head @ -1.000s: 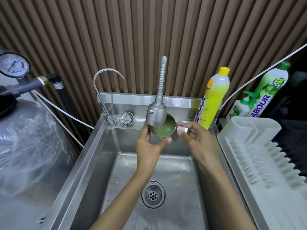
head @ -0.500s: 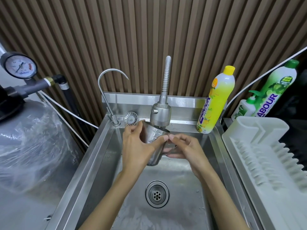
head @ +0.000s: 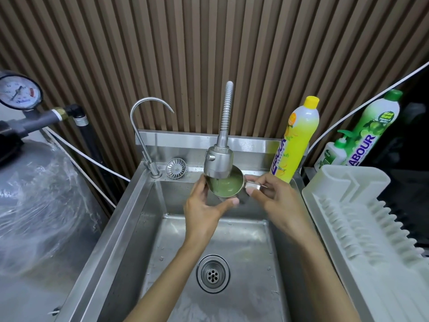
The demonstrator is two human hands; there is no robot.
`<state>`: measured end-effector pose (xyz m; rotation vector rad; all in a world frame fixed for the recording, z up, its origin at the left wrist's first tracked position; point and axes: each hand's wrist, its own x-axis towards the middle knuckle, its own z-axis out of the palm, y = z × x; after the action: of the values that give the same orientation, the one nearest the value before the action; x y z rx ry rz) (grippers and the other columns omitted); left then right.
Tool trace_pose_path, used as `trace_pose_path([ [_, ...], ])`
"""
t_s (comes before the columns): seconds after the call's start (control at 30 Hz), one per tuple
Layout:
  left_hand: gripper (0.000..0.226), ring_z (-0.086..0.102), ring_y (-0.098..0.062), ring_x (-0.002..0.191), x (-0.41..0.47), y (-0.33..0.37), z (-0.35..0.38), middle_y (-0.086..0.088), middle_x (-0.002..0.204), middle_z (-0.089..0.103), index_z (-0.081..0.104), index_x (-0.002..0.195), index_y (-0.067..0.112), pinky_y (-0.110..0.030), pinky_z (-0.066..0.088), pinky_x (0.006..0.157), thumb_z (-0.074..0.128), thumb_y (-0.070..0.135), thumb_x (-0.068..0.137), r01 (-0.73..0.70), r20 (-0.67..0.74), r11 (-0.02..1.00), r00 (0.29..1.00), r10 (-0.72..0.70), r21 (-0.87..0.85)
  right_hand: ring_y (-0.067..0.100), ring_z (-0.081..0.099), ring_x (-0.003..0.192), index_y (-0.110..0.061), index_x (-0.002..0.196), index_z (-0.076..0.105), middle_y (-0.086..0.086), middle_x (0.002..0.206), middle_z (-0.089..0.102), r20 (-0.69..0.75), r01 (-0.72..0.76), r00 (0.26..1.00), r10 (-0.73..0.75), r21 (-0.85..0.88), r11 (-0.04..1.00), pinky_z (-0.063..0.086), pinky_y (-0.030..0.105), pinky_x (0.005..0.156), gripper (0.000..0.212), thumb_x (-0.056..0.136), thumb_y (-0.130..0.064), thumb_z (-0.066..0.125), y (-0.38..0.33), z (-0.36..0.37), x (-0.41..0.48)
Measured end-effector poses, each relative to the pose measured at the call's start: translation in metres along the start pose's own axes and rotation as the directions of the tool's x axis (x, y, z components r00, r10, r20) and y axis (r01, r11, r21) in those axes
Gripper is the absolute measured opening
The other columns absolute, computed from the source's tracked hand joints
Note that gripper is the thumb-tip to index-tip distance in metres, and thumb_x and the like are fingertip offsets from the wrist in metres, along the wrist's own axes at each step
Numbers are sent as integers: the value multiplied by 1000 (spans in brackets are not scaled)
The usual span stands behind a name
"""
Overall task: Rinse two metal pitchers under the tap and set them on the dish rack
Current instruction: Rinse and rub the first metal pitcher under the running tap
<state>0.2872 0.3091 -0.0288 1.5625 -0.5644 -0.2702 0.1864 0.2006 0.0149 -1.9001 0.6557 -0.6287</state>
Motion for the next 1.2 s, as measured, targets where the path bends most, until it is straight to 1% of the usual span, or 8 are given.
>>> trace_pose_path([
  [0.1, 91, 46, 13, 118, 4, 2, -1, 22, 123, 52, 47, 129, 32, -9, 34, 99, 85, 28, 46, -65, -80, 996, 994, 70, 64, -10, 63, 91, -14, 70, 50, -12, 107, 66, 74, -50, 997, 35, 214, 976, 46, 6, 77, 21, 86, -7, 62, 15, 10, 9],
  [0.2, 89, 39, 30, 105, 6, 10, -10, 21, 120, 48, 45, 134, 21, 7, 27, 86, 87, 11, 55, -171, -58, 966, 981, 185, 193, 9, 63, 104, -13, 72, 54, 1, 112, 66, 154, -138, 985, 80, 413, 900, 49, 31, 95, 17, 87, -8, 61, 30, 25, 13],
  [0.33, 90, 45, -5, 115, 5, 18, -19, 4, 121, 49, 44, 137, 12, -15, 35, 101, 85, 33, 60, -165, -93, 887, 970, 225, 431, 23, 68, 87, -10, 76, 57, 12, 89, 69, 218, -233, 967, 135, 530, 815, 56, 37, 85, 14, 90, -11, 57, 29, 41, 11],
  [0.5, 99, 50, -23, 106, -2, 29, -22, -3, 106, 48, 52, 125, 10, -33, 44, 91, 59, 79, 54, 15, -106, 805, 993, 60, 593, 25, 71, 64, -4, 77, 56, 18, 83, 70, 216, -256, 960, 178, 421, 870, 60, 38, 62, 17, 88, -16, 60, 14, 32, 4],
  [0.7, 57, 57, -6, 90, -3, 18, -19, 9, 98, 55, 59, 109, 18, 0, 38, 66, 78, 48, 64, 63, 5, 929, 998, -70, 365, 31, 69, 68, -8, 69, 53, 21, 78, 69, 9, -111, 994, 111, 4, 994, 59, 46, 65, 24, 83, -21, 67, -6, 7, 2],
  [0.83, 58, 62, -8, 101, 0, 1, -8, -6, 116, 65, 51, 113, 11, -11, 48, 85, 82, 13, 65, 208, 127, 978, 971, -205, -12, 21, 67, 86, -22, 63, 51, 1, 88, 73, -19, 35, 999, -45, -347, 937, 51, 36, 80, 25, 82, -25, 67, -11, -1, 1],
  [1.0, 79, 53, -5, 116, 6, -8, 4, -1, 125, 55, 42, 116, 25, -17, 40, 102, 85, 4, 53, 64, 23, 985, 998, -61, -162, 1, 65, 90, -10, 72, 53, -8, 110, 68, 64, -26, 998, 20, 100, 995, 47, 13, 79, 17, 86, -8, 62, 9, 4, 8],
  [1.2, 79, 54, -4, 108, 9, 10, -13, 8, 117, 58, 49, 121, 29, -6, 38, 90, 88, 21, 52, -178, -54, 977, 981, 185, 122, 22, 66, 94, -9, 74, 51, 8, 94, 68, 235, -258, 962, 136, 639, 725, 46, 43, 101, 17, 91, -3, 51, 27, 29, 13],
])
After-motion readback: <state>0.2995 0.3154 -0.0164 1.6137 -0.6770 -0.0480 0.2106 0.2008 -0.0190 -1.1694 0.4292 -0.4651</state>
